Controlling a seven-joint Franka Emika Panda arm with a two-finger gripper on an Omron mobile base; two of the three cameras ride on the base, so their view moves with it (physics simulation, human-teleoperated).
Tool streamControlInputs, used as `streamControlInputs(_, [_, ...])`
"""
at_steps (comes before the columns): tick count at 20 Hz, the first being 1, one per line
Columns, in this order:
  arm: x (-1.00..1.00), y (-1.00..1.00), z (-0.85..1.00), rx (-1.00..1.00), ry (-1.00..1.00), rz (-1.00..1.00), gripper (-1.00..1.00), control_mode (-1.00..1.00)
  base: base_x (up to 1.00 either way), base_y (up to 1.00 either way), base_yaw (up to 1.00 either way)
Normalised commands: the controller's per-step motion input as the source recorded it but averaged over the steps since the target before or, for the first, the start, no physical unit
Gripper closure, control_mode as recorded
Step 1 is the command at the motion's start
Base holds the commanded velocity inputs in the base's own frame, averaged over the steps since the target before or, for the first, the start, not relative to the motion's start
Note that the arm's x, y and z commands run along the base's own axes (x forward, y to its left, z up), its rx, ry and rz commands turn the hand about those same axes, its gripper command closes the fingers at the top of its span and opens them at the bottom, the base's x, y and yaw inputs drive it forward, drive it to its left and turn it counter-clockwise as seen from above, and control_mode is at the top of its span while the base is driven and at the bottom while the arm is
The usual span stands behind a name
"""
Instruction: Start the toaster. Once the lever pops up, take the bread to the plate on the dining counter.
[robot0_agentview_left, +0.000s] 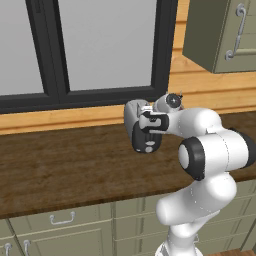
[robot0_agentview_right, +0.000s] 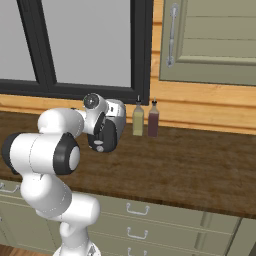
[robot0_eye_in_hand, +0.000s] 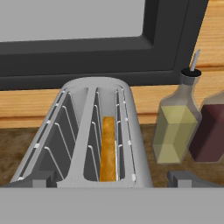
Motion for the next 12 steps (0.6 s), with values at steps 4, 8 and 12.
streamControlInputs(4, [0.0,0.0,0.0,0.0,0.0,0.0,-1.0,-1.0,0.0,0.0,0.0])
streamControlInputs(8, [0.0,0.0,0.0,0.0,0.0,0.0,-1.0,-1.0,0.0,0.0,0.0])
streamControlInputs(12, [0.0,0.0,0.0,0.0,0.0,0.0,-1.0,-1.0,0.0,0.0,0.0])
